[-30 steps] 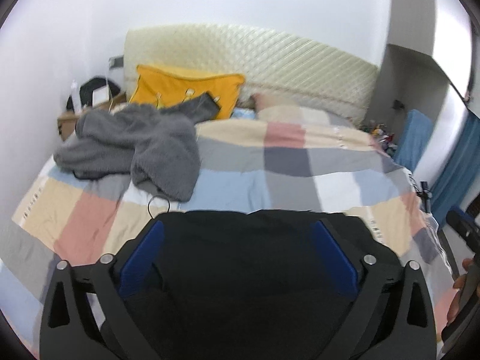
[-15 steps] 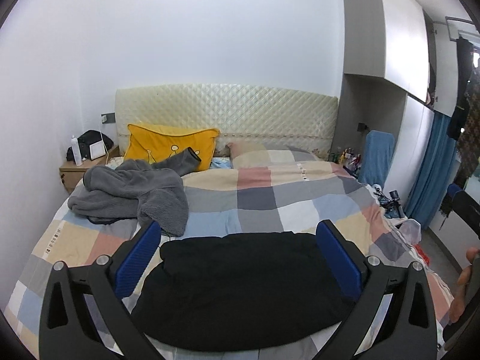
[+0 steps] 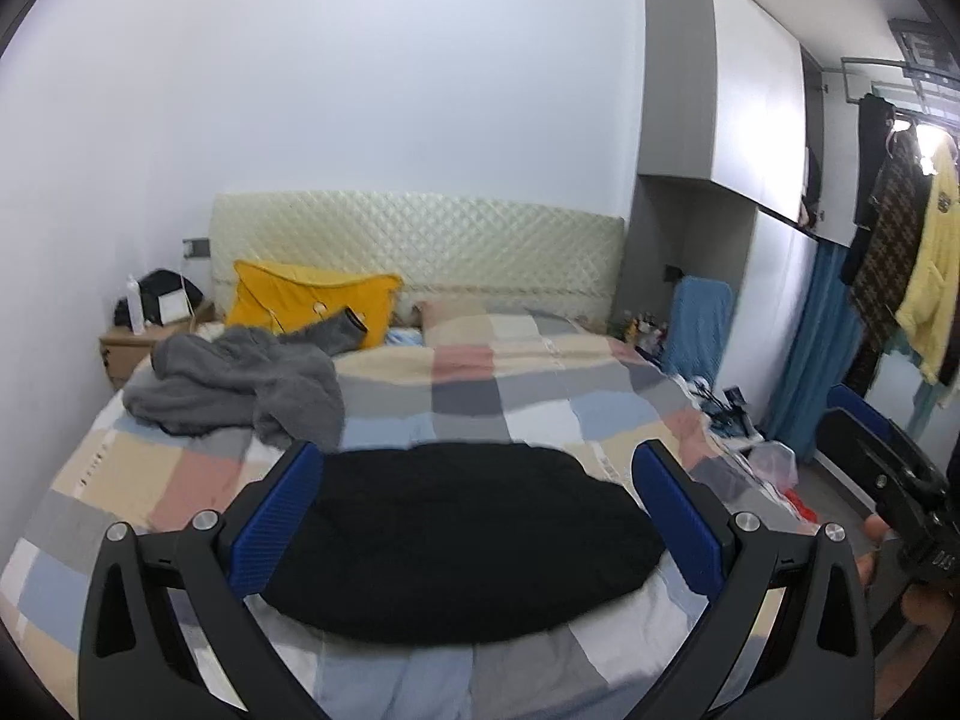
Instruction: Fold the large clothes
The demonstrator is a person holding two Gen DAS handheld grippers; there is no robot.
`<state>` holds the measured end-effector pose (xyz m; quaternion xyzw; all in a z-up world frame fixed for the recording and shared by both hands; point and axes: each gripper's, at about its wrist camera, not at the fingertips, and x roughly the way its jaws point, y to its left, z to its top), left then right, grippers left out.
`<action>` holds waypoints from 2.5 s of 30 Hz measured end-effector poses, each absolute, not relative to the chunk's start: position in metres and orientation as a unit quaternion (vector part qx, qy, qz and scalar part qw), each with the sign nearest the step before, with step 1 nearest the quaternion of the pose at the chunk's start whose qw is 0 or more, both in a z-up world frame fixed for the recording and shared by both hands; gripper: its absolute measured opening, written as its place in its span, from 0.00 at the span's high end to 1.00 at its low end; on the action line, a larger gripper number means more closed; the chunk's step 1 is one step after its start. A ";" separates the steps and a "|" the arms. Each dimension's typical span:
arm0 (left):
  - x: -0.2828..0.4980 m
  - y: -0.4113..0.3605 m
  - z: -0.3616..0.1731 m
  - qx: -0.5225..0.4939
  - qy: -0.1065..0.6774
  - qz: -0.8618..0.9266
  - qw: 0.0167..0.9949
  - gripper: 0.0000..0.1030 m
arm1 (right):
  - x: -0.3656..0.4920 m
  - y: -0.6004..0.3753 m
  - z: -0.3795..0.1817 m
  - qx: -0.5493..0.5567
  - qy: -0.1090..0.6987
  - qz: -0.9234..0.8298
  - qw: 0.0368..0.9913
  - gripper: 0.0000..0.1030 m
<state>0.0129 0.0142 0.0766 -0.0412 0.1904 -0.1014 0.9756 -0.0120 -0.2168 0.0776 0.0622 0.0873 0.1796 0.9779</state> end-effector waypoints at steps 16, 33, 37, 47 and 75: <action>-0.018 0.023 0.018 -0.029 0.235 -0.048 0.970 0.00 | -0.033 -0.205 -0.003 0.047 0.176 0.129 0.975 0.01; -0.014 0.013 -0.031 -0.021 0.285 -0.046 0.957 0.00 | -0.037 -0.212 -0.045 0.043 0.213 0.085 0.972 0.01; -0.013 0.014 -0.036 -0.020 0.293 -0.045 0.955 0.00 | -0.035 -0.212 -0.047 0.046 0.217 0.086 0.971 0.01; -0.010 0.005 -0.036 -0.012 0.300 -0.046 0.953 0.00 | -0.036 -0.203 -0.045 0.032 0.216 0.095 0.971 0.01; -0.019 0.007 -0.033 -0.012 0.290 -0.043 0.956 0.00 | -0.035 -0.213 -0.044 0.049 0.220 0.084 0.971 0.01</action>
